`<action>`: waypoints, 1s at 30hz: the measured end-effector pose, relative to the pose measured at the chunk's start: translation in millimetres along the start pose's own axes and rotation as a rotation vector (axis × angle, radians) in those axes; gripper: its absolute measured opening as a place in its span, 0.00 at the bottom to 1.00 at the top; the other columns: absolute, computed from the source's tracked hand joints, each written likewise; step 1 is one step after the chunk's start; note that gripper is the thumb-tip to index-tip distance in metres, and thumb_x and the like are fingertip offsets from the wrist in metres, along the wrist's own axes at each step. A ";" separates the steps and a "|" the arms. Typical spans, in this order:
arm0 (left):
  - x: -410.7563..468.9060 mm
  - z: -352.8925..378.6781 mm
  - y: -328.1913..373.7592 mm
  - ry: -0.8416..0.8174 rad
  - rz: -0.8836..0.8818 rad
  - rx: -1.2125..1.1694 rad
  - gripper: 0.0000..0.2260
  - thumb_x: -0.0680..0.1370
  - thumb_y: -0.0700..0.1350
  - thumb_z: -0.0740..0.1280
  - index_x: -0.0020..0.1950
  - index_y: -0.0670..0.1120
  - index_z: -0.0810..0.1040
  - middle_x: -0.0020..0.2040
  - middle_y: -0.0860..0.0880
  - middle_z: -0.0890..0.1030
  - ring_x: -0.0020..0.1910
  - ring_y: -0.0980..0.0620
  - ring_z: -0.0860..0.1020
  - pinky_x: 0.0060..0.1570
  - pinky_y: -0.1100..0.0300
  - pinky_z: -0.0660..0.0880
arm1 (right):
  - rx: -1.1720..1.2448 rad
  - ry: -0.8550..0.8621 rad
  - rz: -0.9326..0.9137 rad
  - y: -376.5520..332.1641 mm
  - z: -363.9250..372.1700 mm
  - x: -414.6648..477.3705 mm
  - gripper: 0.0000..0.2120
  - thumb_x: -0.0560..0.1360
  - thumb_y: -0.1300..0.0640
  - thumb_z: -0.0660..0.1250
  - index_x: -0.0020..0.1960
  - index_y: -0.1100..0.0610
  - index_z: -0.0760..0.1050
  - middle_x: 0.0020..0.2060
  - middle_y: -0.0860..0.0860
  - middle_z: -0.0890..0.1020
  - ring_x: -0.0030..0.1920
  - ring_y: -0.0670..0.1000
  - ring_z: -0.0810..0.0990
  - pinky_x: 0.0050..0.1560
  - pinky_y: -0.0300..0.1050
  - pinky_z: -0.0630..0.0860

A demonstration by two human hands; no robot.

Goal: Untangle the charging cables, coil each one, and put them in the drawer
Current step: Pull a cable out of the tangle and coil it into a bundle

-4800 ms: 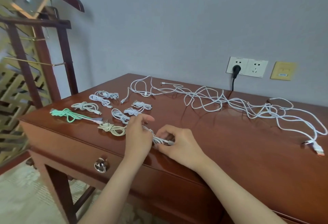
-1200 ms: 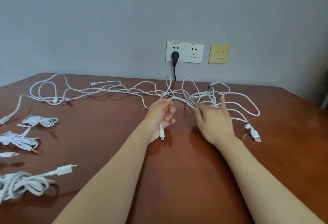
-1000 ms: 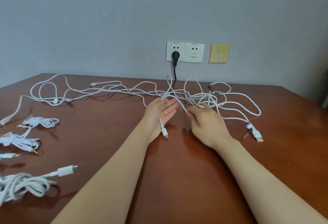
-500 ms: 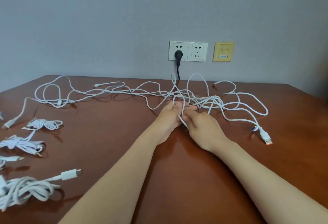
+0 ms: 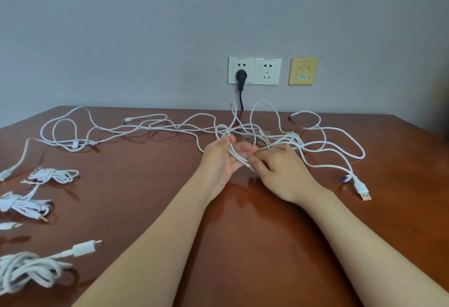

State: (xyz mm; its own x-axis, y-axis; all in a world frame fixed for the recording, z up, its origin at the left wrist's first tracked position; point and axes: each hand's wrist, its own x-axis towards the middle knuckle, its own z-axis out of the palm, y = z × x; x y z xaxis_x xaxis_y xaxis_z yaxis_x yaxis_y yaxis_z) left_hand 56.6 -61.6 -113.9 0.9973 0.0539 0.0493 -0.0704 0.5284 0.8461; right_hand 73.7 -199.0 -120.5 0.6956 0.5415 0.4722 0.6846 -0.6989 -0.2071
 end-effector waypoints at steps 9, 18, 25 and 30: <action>8.1 -11.2 7.5 0.260 -0.022 0.089 0.13 0.82 0.37 0.48 0.39 0.45 0.64 0.30 0.48 0.70 0.15 0.59 0.57 0.17 0.69 0.56 | 0.040 -0.058 0.043 13.5 -22.5 -3.1 0.08 0.74 0.52 0.66 0.36 0.49 0.74 0.30 0.46 0.76 0.35 0.49 0.72 0.44 0.43 0.66; 0.9 7.4 -5.4 -0.047 -0.200 0.695 0.14 0.81 0.40 0.51 0.38 0.46 0.69 0.21 0.53 0.66 0.17 0.58 0.59 0.19 0.70 0.55 | 0.439 0.091 0.131 -10.7 -33.5 -0.5 0.09 0.67 0.55 0.75 0.33 0.47 0.77 0.31 0.54 0.81 0.31 0.49 0.72 0.37 0.44 0.70; -1.2 11.6 -3.2 -0.214 -0.346 0.565 0.25 0.82 0.57 0.42 0.37 0.43 0.67 0.24 0.49 0.69 0.16 0.60 0.56 0.17 0.70 0.53 | 0.345 0.160 0.232 -5.2 -32.3 3.7 0.12 0.63 0.58 0.77 0.43 0.52 0.77 0.38 0.48 0.73 0.37 0.46 0.71 0.38 0.31 0.65; -1.1 10.8 -2.9 -0.268 -0.332 0.618 0.19 0.82 0.51 0.48 0.39 0.43 0.68 0.23 0.51 0.72 0.17 0.61 0.58 0.19 0.70 0.54 | 0.412 0.069 0.328 -1.4 -33.8 3.1 0.05 0.66 0.58 0.76 0.40 0.54 0.81 0.26 0.40 0.76 0.31 0.38 0.73 0.33 0.29 0.65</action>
State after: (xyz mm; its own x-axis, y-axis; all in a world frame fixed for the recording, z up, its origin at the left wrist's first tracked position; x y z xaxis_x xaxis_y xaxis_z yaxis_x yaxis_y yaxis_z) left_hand 56.0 -72.3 -110.6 0.9404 -0.2749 -0.2003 0.1805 -0.0958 0.9789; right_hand 67.5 -212.1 -89.7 0.8809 0.2841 0.3785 0.4723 -0.5771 -0.6662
